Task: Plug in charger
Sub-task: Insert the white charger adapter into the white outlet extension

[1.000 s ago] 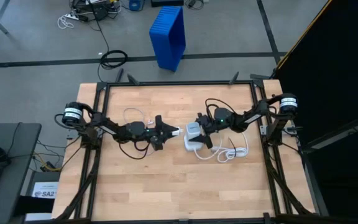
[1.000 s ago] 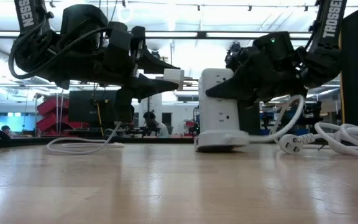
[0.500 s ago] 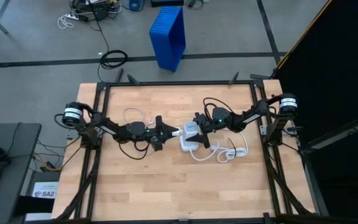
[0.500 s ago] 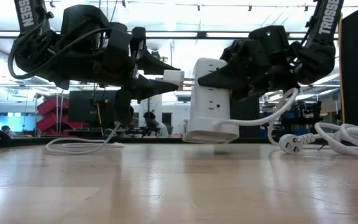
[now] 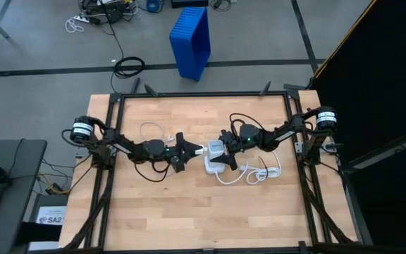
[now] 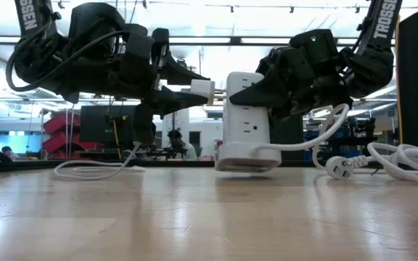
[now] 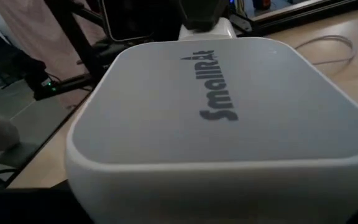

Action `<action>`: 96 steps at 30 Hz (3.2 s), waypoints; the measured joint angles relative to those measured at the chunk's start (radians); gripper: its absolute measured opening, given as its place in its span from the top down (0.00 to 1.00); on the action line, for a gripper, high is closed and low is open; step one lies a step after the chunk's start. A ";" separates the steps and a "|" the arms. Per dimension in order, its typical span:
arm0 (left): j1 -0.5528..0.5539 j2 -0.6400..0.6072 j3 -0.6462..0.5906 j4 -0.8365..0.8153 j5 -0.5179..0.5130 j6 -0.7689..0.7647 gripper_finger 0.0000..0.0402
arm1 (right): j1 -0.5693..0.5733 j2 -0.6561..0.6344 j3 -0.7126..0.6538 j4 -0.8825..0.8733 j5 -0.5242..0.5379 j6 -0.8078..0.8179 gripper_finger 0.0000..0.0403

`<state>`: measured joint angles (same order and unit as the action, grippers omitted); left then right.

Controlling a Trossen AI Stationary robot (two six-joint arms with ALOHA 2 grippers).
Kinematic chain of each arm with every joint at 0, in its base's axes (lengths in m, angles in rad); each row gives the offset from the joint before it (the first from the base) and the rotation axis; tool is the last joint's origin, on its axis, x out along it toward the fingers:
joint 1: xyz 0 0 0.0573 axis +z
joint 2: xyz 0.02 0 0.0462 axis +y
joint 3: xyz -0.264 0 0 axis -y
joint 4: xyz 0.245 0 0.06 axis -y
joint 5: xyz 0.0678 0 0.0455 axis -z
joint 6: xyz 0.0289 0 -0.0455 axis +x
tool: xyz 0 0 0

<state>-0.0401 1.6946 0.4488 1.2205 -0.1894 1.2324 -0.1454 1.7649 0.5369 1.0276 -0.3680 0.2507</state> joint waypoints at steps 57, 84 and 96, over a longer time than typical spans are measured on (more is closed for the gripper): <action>-0.022 0.000 0.044 -0.075 0.144 -0.054 0.69 | 0.066 -0.100 0.274 -0.671 0.013 -0.192 0.35; -0.019 0.001 0.041 -0.014 0.178 -0.164 0.57 | 0.076 -0.099 0.276 -0.636 0.025 -0.358 0.35; -0.025 0.002 0.039 -0.010 0.066 -0.230 0.44 | 0.065 -0.101 0.281 -0.652 0.167 -0.369 0.35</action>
<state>-0.0653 1.6966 0.4881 1.2109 -0.1230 1.0024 -0.0801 1.6642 0.8177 0.3761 -0.2007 -0.1185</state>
